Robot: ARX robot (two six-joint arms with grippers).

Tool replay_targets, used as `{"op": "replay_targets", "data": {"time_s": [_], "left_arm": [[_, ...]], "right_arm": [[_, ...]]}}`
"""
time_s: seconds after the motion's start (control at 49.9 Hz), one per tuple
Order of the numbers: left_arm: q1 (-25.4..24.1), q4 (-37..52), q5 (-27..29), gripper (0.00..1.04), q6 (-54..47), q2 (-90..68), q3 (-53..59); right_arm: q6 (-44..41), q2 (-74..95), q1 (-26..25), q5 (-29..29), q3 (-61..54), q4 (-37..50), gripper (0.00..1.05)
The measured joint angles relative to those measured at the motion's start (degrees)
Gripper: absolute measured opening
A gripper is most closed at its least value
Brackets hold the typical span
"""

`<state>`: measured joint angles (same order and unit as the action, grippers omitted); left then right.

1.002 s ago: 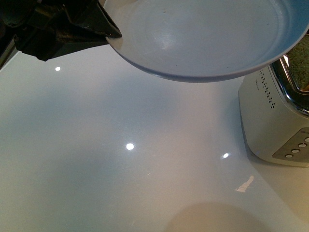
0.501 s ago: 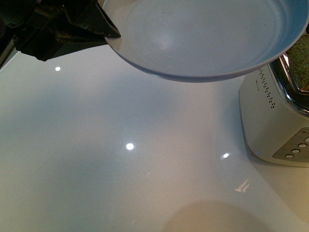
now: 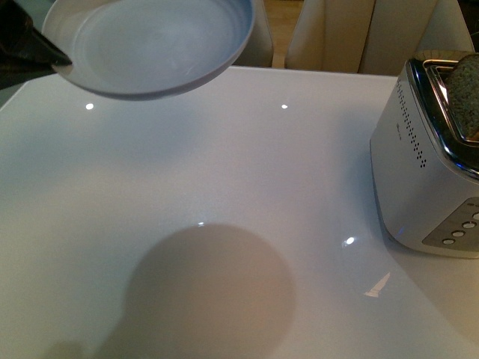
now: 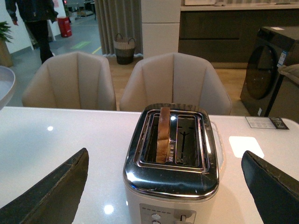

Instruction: Left arm holds plate, right arm toasts bread

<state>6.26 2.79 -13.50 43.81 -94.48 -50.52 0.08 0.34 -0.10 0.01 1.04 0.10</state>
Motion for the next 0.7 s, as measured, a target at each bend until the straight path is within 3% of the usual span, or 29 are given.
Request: {"op": "replay_targets", "data": {"time_s": [0.281,0.702], "left_arm": [[-9.81,11.1,-1.75,0.03,-6.25,-19.54,0.02],[-11.32,22.14,-4.13,0.03,-7.8,-38.71,-1.68]], "right_arm": [[0.02,-0.02,0.0,0.0,0.0,-0.02,0.96],[0.02,0.0,0.0,0.02,0.0,-0.02,0.96]]}}
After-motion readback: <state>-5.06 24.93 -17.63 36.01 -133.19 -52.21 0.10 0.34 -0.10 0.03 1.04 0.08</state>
